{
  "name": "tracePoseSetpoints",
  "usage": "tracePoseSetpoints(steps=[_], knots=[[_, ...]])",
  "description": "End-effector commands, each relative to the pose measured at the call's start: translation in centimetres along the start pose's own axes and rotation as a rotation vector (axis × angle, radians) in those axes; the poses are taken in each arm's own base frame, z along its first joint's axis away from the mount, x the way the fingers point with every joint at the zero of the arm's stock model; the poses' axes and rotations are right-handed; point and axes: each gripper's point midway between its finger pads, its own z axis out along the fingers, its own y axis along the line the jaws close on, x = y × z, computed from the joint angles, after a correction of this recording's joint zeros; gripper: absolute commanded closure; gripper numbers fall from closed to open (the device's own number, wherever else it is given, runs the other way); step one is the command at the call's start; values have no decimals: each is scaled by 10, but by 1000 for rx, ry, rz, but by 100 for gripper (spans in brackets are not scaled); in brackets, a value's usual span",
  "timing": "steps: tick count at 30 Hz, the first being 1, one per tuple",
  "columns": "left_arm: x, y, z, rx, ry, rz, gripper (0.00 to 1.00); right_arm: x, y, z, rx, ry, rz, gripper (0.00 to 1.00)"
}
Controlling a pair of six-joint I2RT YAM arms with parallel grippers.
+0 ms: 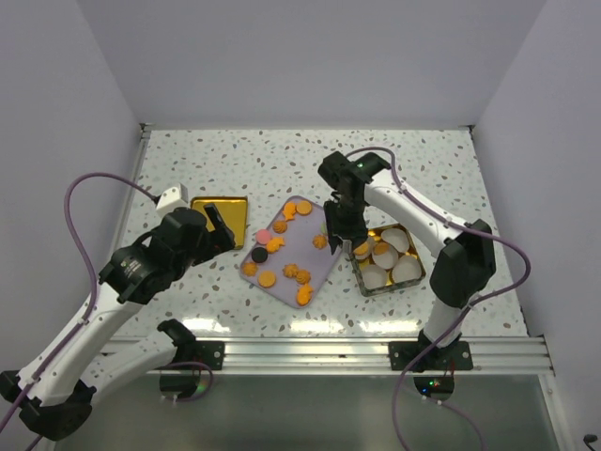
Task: Pack the cookies
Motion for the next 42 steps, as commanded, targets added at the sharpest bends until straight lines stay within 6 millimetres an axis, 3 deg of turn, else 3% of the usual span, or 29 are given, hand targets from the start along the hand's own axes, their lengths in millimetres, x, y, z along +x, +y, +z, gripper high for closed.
tracePoseSetpoints(steps=[1,42], knots=[[-19,-9,-8,38,-61,-18,0,-7,15,-6,-43,-25,-31,54],[-16,-3,-2,11,-62,-11,0,-10,14,18,13,31,-60,57]])
